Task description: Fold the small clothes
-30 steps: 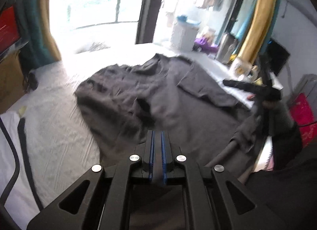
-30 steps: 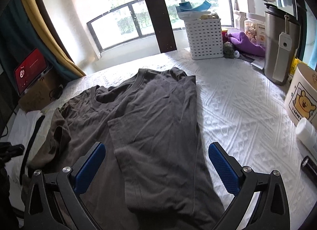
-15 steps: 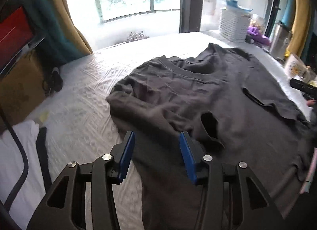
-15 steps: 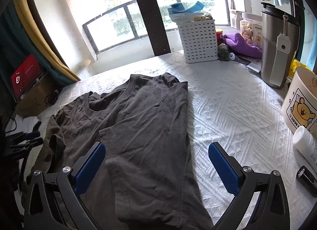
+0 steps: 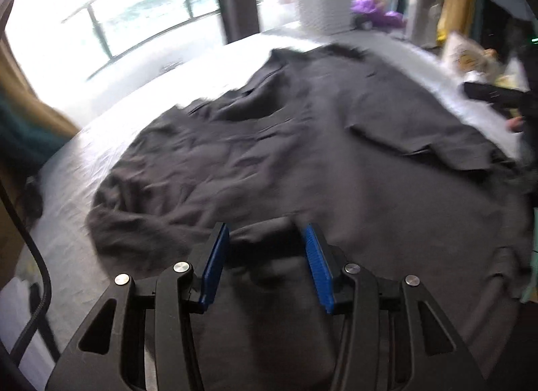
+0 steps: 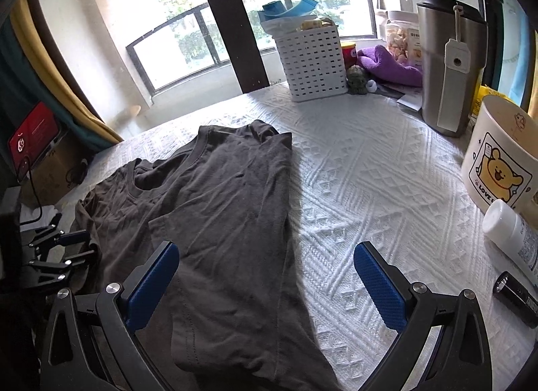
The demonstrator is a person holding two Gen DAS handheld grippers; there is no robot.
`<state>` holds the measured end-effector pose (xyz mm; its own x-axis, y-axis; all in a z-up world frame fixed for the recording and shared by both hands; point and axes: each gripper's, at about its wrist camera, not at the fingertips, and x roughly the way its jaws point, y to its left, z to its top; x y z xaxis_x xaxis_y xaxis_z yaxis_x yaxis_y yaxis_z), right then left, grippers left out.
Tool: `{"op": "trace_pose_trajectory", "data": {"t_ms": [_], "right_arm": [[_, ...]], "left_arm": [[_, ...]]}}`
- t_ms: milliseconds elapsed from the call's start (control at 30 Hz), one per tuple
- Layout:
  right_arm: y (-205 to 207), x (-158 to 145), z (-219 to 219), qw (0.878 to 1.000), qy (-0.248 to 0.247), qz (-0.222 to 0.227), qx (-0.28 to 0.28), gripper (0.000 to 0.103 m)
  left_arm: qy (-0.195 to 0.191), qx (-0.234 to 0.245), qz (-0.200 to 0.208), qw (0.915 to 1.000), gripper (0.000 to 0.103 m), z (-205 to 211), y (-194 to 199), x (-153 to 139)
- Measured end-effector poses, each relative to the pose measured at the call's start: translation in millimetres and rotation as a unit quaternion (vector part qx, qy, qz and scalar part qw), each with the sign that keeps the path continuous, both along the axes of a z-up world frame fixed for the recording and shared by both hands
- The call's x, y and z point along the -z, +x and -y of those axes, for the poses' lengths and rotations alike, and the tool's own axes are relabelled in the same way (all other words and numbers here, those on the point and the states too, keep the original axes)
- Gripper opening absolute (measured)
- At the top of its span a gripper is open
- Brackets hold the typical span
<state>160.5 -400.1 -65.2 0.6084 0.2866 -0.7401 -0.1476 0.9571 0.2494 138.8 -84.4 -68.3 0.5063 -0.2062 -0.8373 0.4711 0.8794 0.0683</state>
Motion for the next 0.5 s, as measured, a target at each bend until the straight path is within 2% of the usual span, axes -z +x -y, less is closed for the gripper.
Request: {"op": "trace_pose_trajectory", "data": {"t_ms": [100, 200, 267, 400, 500], "right_arm": [[0.4, -0.2, 0.0, 1.000, -0.001, 0.001, -0.001, 0.103], [1.9, 0.1, -0.7, 1.000, -0.001, 0.001, -0.002, 0.103], [3.6, 1.5, -1.3, 1.000, -0.001, 0.000, -0.002, 0.103], [7.9, 0.5, -5.3, 1.000, -0.003, 0.000, -0.003, 0.103], [11.7, -3.3, -7.8, 1.000, -0.006, 0.004, -0.006, 0.103]], "left_arm": [[-0.003, -0.009, 0.018, 0.9998, 0.047, -8.0, -4.0, -11.9], [-0.009, -0.055, 0.035, 0.9978, 0.047, -37.3, -0.2, -21.8], [-0.012, -0.101, 0.039, 0.9940, 0.047, -68.5, 5.0, -24.0], [-0.051, -0.178, 0.007, 0.9827, 0.047, -121.1, 23.2, -10.5], [-0.080, -0.196, -0.019, 0.9771, 0.047, -141.0, 31.6, 5.2]]}}
